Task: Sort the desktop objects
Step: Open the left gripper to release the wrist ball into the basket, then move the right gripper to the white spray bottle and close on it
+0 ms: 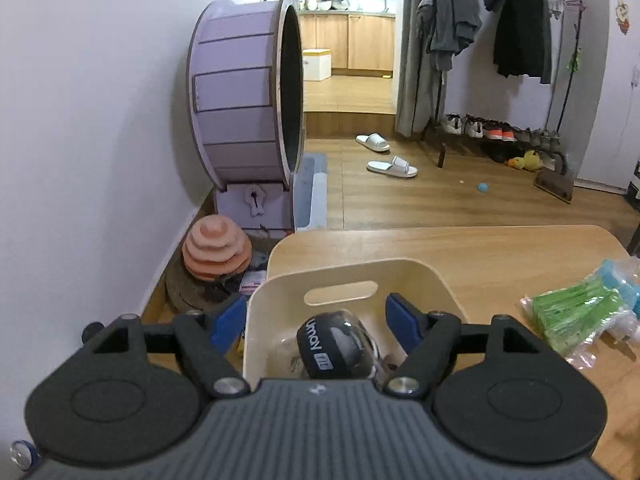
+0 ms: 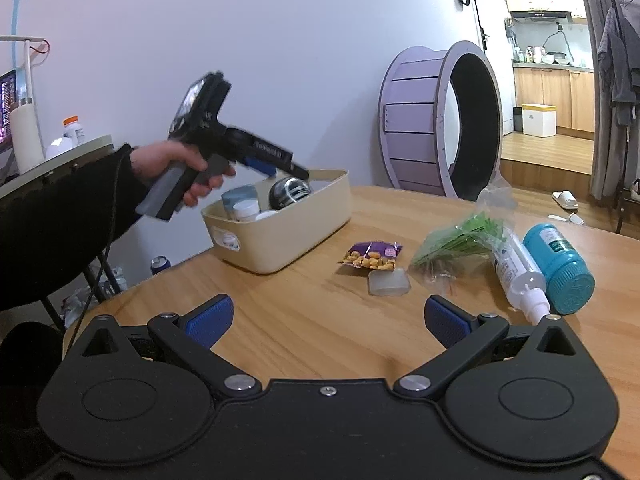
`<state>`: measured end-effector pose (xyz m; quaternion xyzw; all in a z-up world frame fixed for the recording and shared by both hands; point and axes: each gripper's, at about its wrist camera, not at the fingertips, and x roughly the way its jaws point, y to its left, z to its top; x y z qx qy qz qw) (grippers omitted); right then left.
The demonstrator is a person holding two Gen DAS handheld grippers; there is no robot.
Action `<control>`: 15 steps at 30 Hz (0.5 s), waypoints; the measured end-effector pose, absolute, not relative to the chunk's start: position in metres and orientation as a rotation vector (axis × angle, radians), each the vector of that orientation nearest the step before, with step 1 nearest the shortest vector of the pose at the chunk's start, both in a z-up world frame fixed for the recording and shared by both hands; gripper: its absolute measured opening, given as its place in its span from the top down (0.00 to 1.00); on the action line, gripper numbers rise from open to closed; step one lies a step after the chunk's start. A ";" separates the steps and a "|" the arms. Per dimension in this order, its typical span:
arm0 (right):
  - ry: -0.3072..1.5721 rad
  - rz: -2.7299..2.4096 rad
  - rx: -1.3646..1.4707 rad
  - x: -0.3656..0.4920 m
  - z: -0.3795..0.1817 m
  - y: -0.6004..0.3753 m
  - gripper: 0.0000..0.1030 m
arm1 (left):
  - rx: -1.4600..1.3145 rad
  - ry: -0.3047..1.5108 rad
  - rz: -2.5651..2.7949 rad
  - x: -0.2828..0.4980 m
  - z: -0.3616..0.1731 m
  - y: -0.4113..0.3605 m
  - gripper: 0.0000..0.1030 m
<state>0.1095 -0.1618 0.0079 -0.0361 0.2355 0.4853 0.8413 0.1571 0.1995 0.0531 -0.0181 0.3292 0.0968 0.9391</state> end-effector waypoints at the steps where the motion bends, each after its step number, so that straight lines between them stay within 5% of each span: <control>1: 0.500 1.025 -0.080 0.109 0.007 -0.161 0.00 | -0.041 0.667 0.193 0.152 0.054 0.198 0.27; 15: 0.452 0.835 -0.030 0.124 0.016 -0.182 0.00 | -0.208 0.541 -0.140 0.077 0.043 0.115 0.26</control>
